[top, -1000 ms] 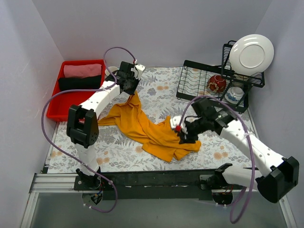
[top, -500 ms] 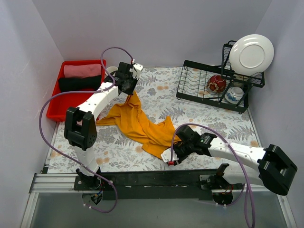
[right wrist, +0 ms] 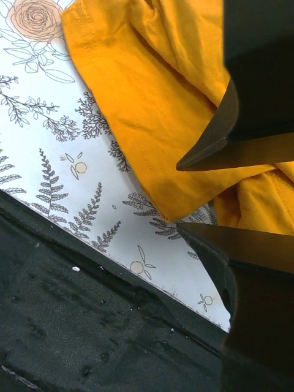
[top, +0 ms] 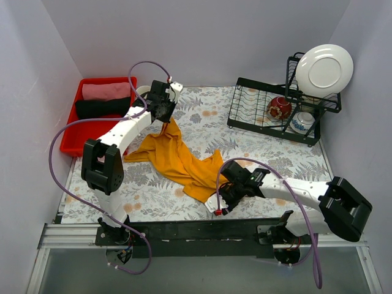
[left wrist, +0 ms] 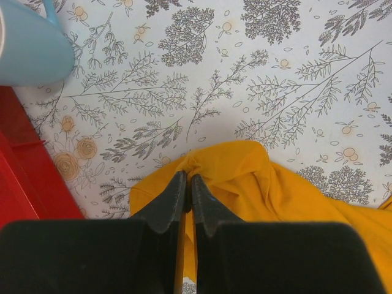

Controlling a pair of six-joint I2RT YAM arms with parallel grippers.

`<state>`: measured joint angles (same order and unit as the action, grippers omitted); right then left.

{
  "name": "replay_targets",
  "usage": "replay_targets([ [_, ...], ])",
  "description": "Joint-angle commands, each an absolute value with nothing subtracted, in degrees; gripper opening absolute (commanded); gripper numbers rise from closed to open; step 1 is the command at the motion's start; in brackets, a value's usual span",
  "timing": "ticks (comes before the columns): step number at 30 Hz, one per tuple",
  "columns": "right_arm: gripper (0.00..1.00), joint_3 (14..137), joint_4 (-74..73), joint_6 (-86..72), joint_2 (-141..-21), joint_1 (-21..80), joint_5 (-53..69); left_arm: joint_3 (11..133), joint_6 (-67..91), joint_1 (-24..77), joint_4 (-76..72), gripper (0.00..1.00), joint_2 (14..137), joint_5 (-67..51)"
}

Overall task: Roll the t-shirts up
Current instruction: Pick up the T-shirt from the center of the board.

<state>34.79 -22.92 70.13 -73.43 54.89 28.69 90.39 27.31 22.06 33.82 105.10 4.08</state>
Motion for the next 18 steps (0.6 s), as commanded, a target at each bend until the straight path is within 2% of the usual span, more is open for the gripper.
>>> replay_targets([
  [1, 0.47, 36.3, -24.09, 71.46, -74.97, 55.55, 30.59, 91.4, 26.81, 21.71, 32.87, 0.0, 102.57, 4.66],
  [9, 0.44, 35.6, -21.89, 70.75, -77.87, 56.6, 29.1, 90.79, 26.54, 21.71, 33.13, 0.0, 102.74, 4.75],
  [12, 0.32, 34.98, -20.57, 69.7, -78.57, 56.6, 27.78, 90.79, 26.28, 21.71, 33.05, 0.0, 102.83, 4.92],
  [13, 0.24, 34.89, -19.44, 69.0, -78.4, 56.69, 27.69, 91.05, 26.28, 21.71, 33.22, 0.0, 102.83, 4.92],
  [18, 0.07, 37.96, -22.84, 66.27, -75.95, 56.43, 23.4, 92.72, 26.1, 21.71, 34.27, 0.0, 102.22, 5.01],
])
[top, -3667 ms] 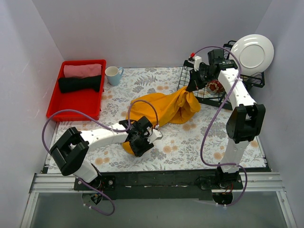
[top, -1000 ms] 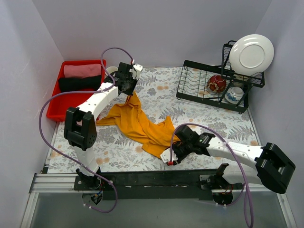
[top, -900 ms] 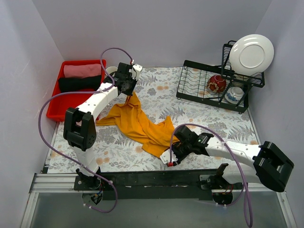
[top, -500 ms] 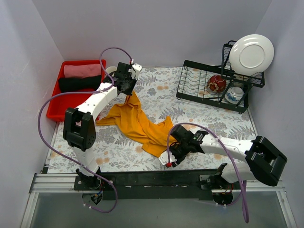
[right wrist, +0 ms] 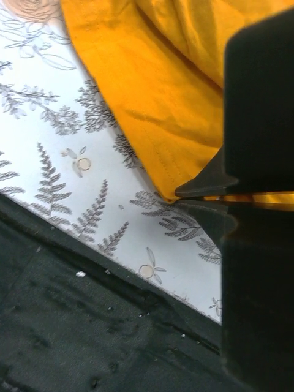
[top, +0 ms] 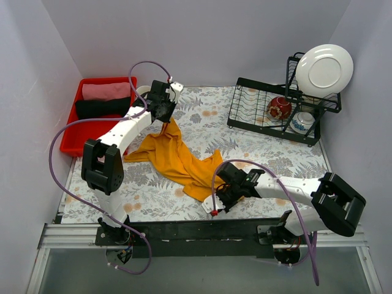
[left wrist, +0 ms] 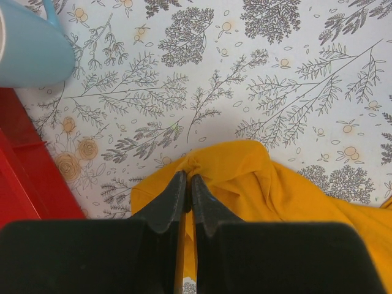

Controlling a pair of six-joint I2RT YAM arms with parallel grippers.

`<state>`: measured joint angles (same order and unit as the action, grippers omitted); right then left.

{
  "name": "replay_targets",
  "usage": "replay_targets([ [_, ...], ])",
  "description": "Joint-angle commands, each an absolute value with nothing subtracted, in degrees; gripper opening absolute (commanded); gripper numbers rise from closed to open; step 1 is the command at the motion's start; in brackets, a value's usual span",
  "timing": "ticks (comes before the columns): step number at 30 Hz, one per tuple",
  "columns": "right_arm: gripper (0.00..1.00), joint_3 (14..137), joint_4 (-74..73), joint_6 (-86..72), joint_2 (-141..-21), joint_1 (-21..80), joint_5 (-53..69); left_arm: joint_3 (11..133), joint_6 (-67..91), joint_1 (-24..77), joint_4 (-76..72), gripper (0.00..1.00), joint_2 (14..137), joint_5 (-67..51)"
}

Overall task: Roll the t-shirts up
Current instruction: Pick up the T-shirt from the center of the board.

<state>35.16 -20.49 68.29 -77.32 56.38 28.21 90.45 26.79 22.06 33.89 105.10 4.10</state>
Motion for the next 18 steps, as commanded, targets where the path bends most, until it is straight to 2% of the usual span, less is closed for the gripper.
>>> replay_targets([
  [1, 0.01, 39.8, -25.37, 65.92, -73.5, 55.99, 22.16, 92.99, 26.1, 21.62, 34.54, 0.0, 101.61, 5.27],
  [4, 0.01, 44.71, -29.87, 63.11, -67.7, 51.17, 19.43, 94.3, 26.45, 20.66, 35.07, 0.0, 97.4, 4.84],
  [8, 0.01, 62.95, -37.07, 56.36, -65.39, 41.42, 16.36, 95.8, 25.32, 18.81, 35.16, 0.0, 90.1, 5.09],
  [11, 0.01, 74.12, -37.09, 51.16, -66.7, 34.12, 11.35, 96.41, 23.38, 17.75, 32.97, 0.0, 85.18, 6.15],
  [18, 0.01, 85.31, -20.94, 38.25, -70.57, 22.52, -3.74, 113.1, 22.24, 16.44, 33.14, 0.0, 87.45, 12.29],
])
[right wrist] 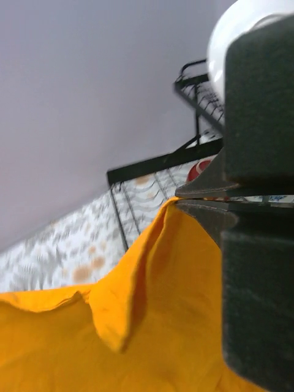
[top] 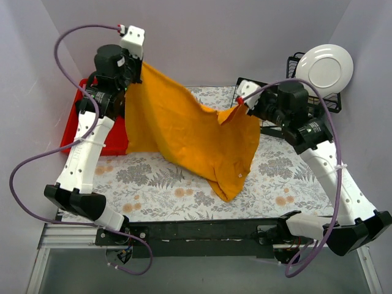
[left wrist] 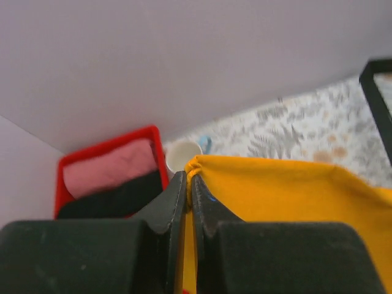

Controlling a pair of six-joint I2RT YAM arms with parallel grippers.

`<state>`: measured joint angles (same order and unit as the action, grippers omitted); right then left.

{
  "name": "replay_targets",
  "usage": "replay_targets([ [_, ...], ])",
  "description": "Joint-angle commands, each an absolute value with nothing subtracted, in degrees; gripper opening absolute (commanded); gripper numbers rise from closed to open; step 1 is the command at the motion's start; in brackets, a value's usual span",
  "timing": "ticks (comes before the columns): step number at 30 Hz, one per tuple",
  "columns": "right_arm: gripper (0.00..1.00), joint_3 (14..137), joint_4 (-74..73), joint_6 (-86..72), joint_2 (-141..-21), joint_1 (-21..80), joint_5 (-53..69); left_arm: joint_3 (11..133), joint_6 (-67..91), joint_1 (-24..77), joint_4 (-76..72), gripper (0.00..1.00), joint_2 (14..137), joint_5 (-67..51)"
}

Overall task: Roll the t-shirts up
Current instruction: Pick up the T-shirt from the center of the board, then flatten out the T-shirt at the center of the board.

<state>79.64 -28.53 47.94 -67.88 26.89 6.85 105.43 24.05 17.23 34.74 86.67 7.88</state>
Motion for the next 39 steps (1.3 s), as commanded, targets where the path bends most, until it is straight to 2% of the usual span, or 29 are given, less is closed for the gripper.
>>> replay_targets([
  [1, 0.01, 86.82, -17.96, 35.8, -72.58, 21.37, -4.65, 115.38, 20.67, 16.35, 32.53, 0.0, 87.71, 12.83],
  [6, 0.01, 97.46, -16.17, 32.17, -79.87, 13.91, -2.21, 119.7, 17.85, 16.26, 29.71, 0.0, 89.99, 14.59],
  [14, 0.01, 117.21, -16.78, 27.95, -87.36, 7.83, -0.44, 123.04, 14.33, 16.26, 27.51, 0.0, 93.25, 18.63],
  [17, 0.01, 120.93, -16.61, 28.12, -87.54, 7.03, 2.19, 121.65, 13.71, 16.26, 27.6, 0.0, 91.85, 18.02],
  [25, 0.01, 115.84, -17.56, 27.78, -76.65, 7.12, 4.39, 116.54, 14.67, 16.26, 28.47, 0.0, 83.51, 14.33],
  [32, 0.01, 122.86, -28.19, 28.74, -69.44, 7.12, 8.25, 111.54, 16.96, 16.26, 32.25, 0.0, 71.74, 11.26],
  [39, 0.01, 127.44, -36.47, 28.13, -60.14, 7.03, 9.75, 115.48, 16.88, 16.26, 39.01, 0.0, 62.76, 7.21],
])
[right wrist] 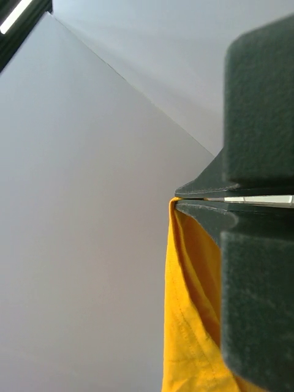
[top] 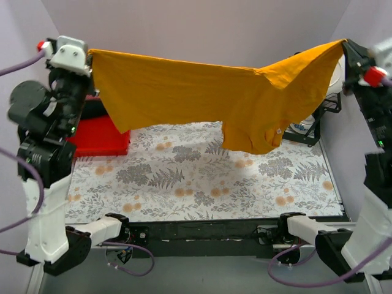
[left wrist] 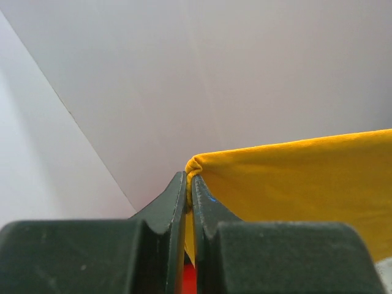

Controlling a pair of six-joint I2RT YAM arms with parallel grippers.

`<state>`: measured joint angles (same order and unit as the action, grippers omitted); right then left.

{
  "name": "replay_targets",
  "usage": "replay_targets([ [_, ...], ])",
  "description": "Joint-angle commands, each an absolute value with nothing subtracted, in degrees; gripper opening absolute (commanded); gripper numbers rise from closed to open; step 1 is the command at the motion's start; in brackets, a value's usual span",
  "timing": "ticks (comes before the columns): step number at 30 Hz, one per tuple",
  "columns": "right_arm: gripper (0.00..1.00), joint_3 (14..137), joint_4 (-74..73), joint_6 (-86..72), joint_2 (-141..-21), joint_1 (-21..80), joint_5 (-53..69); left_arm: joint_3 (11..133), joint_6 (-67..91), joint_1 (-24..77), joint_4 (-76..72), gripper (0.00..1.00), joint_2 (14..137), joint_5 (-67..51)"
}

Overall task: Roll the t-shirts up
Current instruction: Flatten out the T-shirt at the center of the board.

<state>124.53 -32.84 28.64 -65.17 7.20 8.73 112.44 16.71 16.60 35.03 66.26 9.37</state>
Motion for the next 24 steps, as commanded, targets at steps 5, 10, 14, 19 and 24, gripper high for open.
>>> replay_targets([
  [5, 0.01, 128.93, -38.67, 26.63, -55.47, 3.0, 15.01, 119.27, 16.7, 16.26, 41.48, 0.0, 59.86, 5.89],
  [10, 0.01, 129.03, -37.27, 24.53, -51.95, -3.16, 21.61, 120.58, 16.17, 16.26, 41.57, 0.0, 58.18, 4.04],
  [14, 0.01, 127.62, -33.93, 19.97, -51.76, -6.58, 24.34, 119.89, 15.56, 16.17, 39.3, 0.0, 58.45, 4.39],
  [19, 0.01, 122.47, -31.21, 17.4, -54.93, -6.86, 25.4, 115.76, 13.19, 16.26, 36.65, 0.0, 61.52, 6.5],
  [24, 0.01, 107.25, -24.35, 17.05, -54.58, -6.86, 30.4, 97.41, 9.85, 16.17, 31.03, 0.0, 61.96, 5.28],
])
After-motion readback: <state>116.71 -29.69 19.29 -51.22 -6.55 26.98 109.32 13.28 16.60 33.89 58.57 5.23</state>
